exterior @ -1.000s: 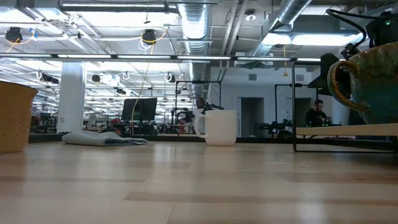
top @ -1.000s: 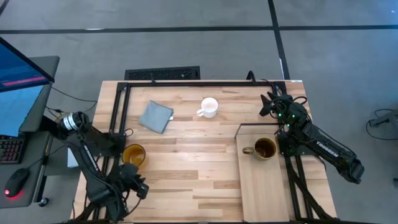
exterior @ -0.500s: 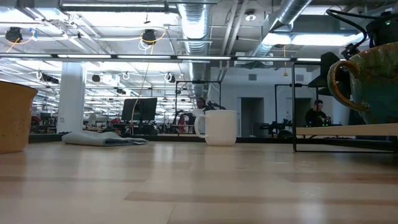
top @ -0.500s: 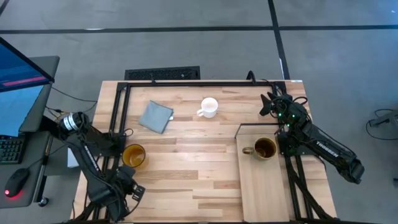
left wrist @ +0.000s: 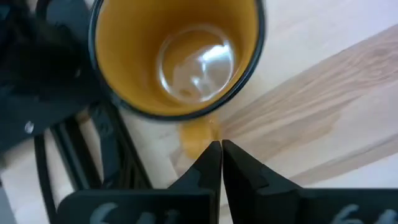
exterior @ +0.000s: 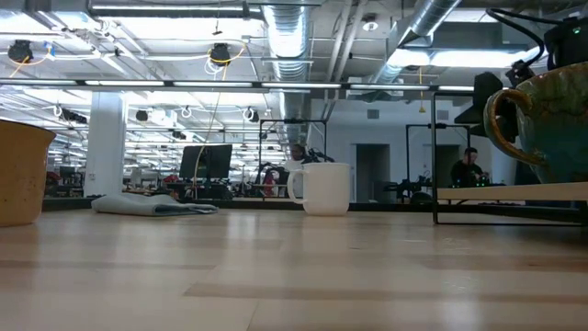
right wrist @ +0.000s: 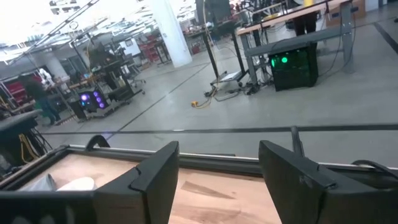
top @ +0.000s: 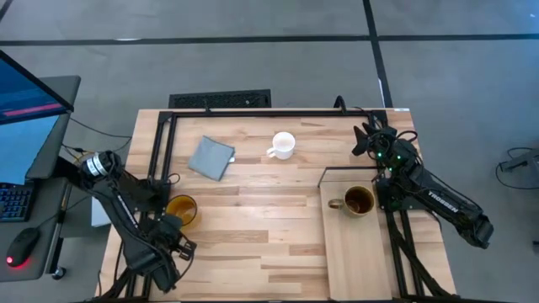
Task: Stack small to large cups/mugs on shelf
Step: Put the yellow mug on the shelf
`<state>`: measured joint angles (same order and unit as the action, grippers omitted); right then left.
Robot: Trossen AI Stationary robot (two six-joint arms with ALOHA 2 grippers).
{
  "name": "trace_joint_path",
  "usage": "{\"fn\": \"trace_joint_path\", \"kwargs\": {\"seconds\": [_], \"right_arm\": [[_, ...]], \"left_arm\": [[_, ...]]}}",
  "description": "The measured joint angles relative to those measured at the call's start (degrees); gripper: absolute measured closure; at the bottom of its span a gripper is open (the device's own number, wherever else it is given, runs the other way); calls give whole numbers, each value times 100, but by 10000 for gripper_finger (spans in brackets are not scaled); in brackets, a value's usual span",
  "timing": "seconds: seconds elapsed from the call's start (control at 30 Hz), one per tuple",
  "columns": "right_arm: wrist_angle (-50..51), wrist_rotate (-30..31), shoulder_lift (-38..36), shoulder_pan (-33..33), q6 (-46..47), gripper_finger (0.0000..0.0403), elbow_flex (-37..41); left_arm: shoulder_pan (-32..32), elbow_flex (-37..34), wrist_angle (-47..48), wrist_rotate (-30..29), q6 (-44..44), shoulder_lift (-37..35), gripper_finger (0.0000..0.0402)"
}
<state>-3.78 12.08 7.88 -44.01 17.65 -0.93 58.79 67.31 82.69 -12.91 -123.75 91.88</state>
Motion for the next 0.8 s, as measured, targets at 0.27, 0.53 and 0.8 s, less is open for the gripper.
{"fn": "trace_joint_path", "kwargs": {"seconds": [0.27,0.53,0.8], "right_arm": [[-1,0,0,0,-7,159,-5],[6,0,0,0,-7,159,-7],[4,0,-1,0,-7,159,-11]], "left_arm": [[-53,0,62,54,91,0,396],[-55,0,79,483,-174,0,396],[-55,0,32,959,-456,-2,396]]}}
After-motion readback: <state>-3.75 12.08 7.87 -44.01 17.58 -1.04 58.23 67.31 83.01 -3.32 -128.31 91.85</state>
